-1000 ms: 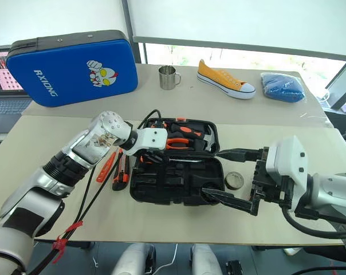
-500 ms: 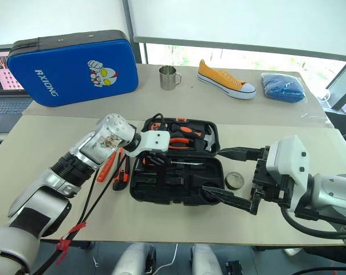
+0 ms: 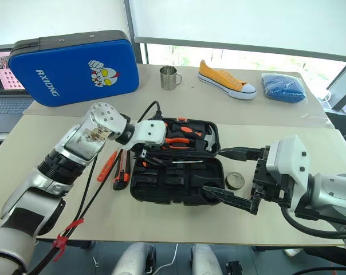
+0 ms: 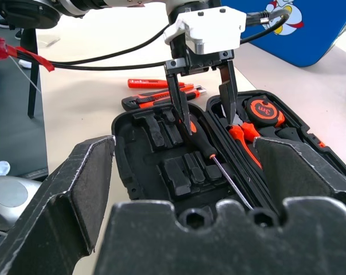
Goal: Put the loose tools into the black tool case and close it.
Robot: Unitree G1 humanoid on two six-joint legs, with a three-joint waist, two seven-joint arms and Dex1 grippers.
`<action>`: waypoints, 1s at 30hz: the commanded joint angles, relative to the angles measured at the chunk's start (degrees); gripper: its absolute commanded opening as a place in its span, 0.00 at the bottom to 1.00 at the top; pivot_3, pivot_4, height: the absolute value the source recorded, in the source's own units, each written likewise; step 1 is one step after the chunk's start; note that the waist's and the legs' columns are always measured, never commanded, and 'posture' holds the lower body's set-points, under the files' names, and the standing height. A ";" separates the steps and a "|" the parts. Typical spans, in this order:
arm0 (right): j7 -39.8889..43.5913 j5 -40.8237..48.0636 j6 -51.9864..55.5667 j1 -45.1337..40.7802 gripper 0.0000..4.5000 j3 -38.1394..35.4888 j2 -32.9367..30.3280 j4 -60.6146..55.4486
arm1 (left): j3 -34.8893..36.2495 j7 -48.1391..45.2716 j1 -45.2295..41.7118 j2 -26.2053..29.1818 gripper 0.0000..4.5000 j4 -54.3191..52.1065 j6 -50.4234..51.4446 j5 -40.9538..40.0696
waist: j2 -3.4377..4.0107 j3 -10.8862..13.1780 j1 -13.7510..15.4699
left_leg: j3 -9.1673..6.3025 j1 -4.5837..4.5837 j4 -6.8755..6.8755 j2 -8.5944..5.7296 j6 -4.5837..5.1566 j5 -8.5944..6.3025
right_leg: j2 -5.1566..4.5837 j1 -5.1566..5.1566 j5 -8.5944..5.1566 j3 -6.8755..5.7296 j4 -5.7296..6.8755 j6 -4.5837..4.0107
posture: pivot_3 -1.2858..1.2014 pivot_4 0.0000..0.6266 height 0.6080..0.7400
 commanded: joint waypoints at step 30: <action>-0.22 -0.91 -0.25 1.52 1.00 -0.51 -0.60 -0.09 | -6.89 1.30 1.33 -4.73 0.01 11.30 -16.66 13.36 | 0.09 -0.09 0.07 | 0.03 0.11 0.03 -0.02 0.00 0.00 | -0.01 0.16 0.00 0.00 0.04 0.01 | 0.52 0.24 0.99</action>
